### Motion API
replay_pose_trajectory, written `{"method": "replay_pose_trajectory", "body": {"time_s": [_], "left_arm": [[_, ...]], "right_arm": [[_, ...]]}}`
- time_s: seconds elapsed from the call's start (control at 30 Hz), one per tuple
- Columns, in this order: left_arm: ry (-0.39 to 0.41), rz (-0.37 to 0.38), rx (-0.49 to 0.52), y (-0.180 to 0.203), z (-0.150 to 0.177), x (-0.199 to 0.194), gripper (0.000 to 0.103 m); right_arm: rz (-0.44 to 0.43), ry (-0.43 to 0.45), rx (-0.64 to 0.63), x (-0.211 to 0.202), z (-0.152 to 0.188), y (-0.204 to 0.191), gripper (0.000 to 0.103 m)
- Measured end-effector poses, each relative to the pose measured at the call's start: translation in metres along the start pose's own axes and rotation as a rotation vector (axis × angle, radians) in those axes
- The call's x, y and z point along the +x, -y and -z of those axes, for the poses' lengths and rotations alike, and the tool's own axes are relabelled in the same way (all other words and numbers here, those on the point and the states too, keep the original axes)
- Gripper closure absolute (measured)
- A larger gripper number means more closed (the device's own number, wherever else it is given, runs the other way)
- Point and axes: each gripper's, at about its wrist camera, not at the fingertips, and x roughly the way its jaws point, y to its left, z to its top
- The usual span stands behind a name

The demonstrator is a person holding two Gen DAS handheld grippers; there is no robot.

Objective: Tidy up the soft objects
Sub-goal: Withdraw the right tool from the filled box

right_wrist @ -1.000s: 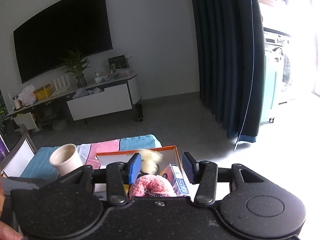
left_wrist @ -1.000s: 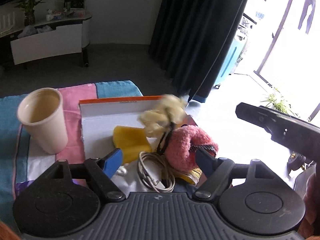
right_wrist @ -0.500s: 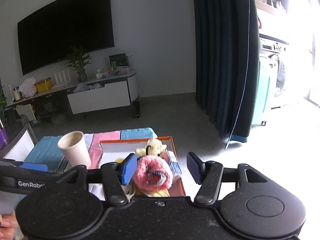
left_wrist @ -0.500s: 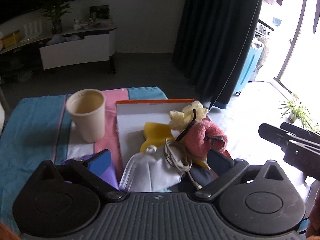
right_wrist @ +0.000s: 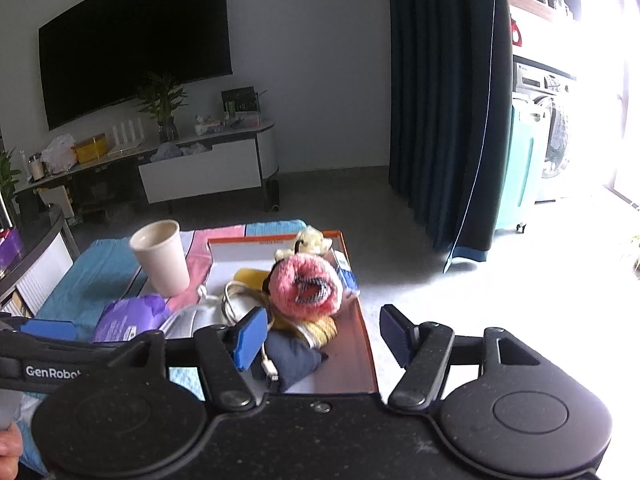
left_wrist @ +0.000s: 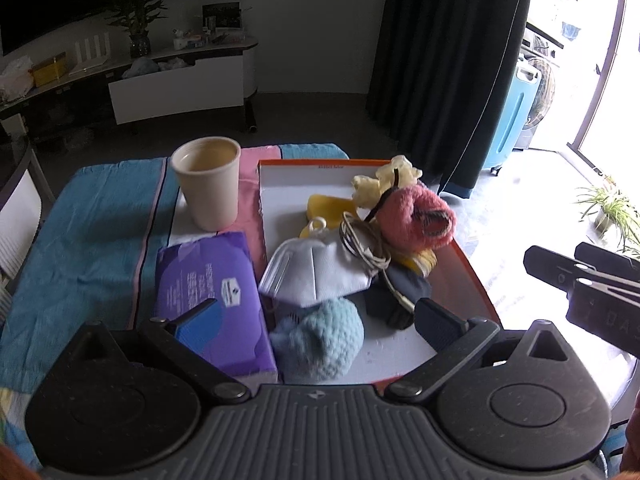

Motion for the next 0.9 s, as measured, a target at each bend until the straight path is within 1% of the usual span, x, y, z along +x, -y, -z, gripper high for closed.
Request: {"method": "replay_pose_trajectory", "body": {"time_s": [0.1, 0.23, 0.37, 0.63, 0.9], "left_arm": [[0.0, -0.009, -0.003, 0.001, 0.01, -0.004, 0.0], [-0.019, -0.026, -0.014, 0.002, 0.022, -0.004, 0.0], [-0.039, -0.02, -0.021, 0.004, 0.031, -0.004, 0.0], [-0.051, -0.017, -0.023, 0.003, 0.043, -0.007, 0.0], [-0.052, -0.022, -0.026, 0.003, 0.044, -0.007, 0.0]], "right_arm": [[0.0, -0.026, -0.005, 0.0, 0.009, 0.0, 0.027], [-0.002, -0.053, -0.013, -0.001, 0.017, -0.002, 0.026], [-0.001, -0.063, -0.012, -0.003, 0.023, -0.001, 0.026], [-0.006, -0.061, -0.013, -0.007, 0.027, -0.002, 0.025], [-0.018, -0.062, -0.017, -0.005, 0.029, -0.009, 0.025]]}}
